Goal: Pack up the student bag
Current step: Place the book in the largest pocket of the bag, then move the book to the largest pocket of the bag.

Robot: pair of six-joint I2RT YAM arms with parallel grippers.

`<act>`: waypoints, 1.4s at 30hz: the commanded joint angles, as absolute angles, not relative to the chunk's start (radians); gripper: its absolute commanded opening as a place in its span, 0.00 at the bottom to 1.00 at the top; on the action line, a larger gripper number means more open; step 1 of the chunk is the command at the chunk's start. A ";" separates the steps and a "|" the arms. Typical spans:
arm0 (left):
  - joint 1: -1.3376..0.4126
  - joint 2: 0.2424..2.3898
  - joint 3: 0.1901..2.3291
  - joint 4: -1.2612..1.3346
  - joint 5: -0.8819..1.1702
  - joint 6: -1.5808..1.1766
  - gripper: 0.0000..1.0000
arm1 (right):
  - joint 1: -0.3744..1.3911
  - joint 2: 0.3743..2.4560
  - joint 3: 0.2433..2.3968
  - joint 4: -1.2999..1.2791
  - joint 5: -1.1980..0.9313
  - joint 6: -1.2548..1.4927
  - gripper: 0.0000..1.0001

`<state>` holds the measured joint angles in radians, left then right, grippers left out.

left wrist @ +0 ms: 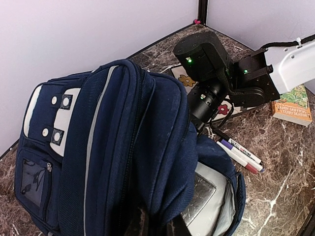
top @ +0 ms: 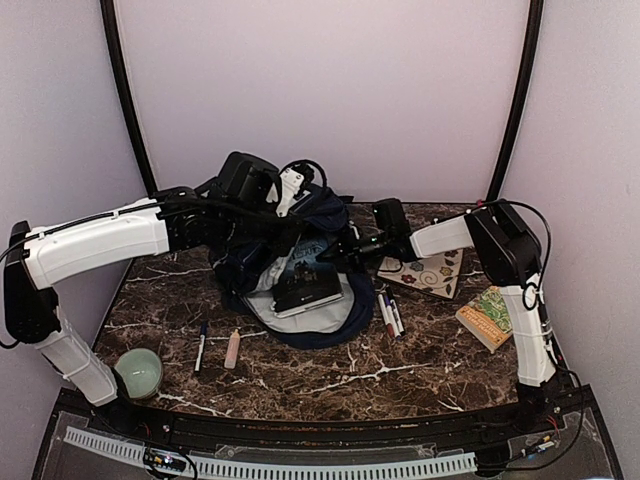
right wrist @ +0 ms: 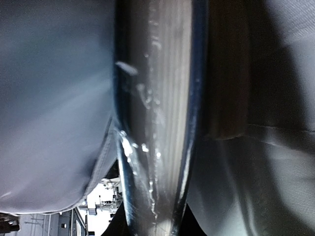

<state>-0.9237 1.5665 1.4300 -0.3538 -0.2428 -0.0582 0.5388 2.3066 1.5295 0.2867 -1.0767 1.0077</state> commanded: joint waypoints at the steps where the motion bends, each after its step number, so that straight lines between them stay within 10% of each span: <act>1: -0.943 1.470 1.469 -0.288 -0.190 -0.044 0.00 | 0.534 2.308 1.566 0.231 -1.000 0.900 0.14; 22: -0.940 1.398 1.381 -0.292 -0.335 -0.004 0.00 | 0.629 1.909 1.252 -0.090 -0.646 0.644 0.72; 42: -0.939 1.388 1.346 -0.271 -0.328 0.000 0.00 | 0.837 1.719 1.190 -0.357 -0.306 -0.250 0.51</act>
<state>-0.9352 1.4582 1.3411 -0.3511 -0.3084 -0.0109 0.7559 1.7149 1.1770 -0.3119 -0.4522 0.0120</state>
